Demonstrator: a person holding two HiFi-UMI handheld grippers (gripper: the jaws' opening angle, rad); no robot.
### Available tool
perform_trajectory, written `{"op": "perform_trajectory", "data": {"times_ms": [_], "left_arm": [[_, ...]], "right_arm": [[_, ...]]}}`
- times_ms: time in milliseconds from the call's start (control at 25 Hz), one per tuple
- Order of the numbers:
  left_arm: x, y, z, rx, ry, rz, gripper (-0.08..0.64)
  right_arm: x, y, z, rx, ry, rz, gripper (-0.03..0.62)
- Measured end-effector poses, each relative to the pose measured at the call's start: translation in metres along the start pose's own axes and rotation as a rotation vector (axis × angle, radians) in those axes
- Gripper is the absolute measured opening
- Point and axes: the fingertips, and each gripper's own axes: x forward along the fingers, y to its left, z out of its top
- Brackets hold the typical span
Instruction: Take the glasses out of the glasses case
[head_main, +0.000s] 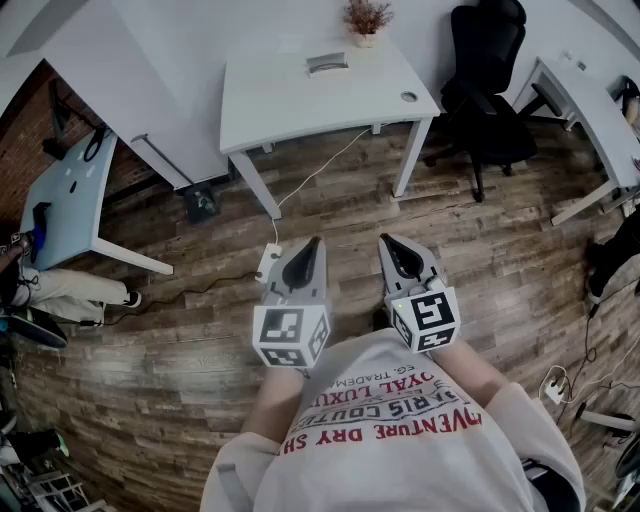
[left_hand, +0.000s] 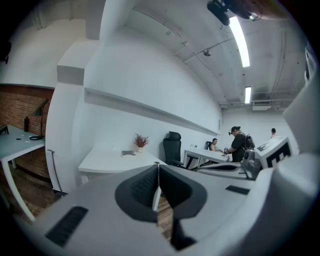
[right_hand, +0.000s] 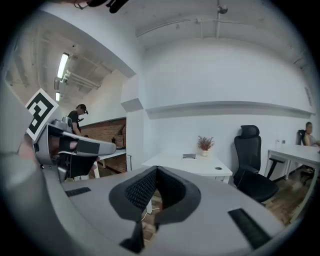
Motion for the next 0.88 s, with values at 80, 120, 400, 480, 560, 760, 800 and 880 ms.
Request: {"op": "perform_trajectory", "data": {"times_ms": [80,120,400,480,560,760,800,880], "left_arm": [[0.002,-0.002,-0.001,-0.001,0.003,-0.007,0.009],[0.003,-0.002,-0.003,-0.003,0.005,-0.009,0.009],[0.004,0.0,-0.011,-0.026,0.016,-0.001,0.009],[0.006,0.002,-0.012,-0.031,0.023,0.003,0.009],[0.008,0.005,-0.014,-0.033,0.03,0.007,0.009],[0.025,0.007,-0.017,-0.037,0.045,0.012,0.009],[0.03,0.005,-0.019,-0.037,0.049,0.012,0.009],[0.042,0.003,-0.021,-0.038,0.058,0.012,0.009]], "right_arm": [[0.0,-0.002,-0.001,0.003,0.008,0.0,0.012],[0.0,-0.002,-0.002,0.004,0.011,0.001,0.012],[0.001,-0.003,-0.005,-0.002,0.016,0.007,0.012],[0.003,-0.006,-0.007,0.008,0.023,-0.001,0.012],[0.006,-0.009,-0.009,0.027,0.029,-0.015,0.012],[0.014,-0.026,-0.016,0.059,0.043,-0.031,0.012],[0.015,-0.031,-0.018,0.065,0.048,-0.032,0.012],[0.02,-0.043,-0.023,0.076,0.06,-0.033,0.012]]}}
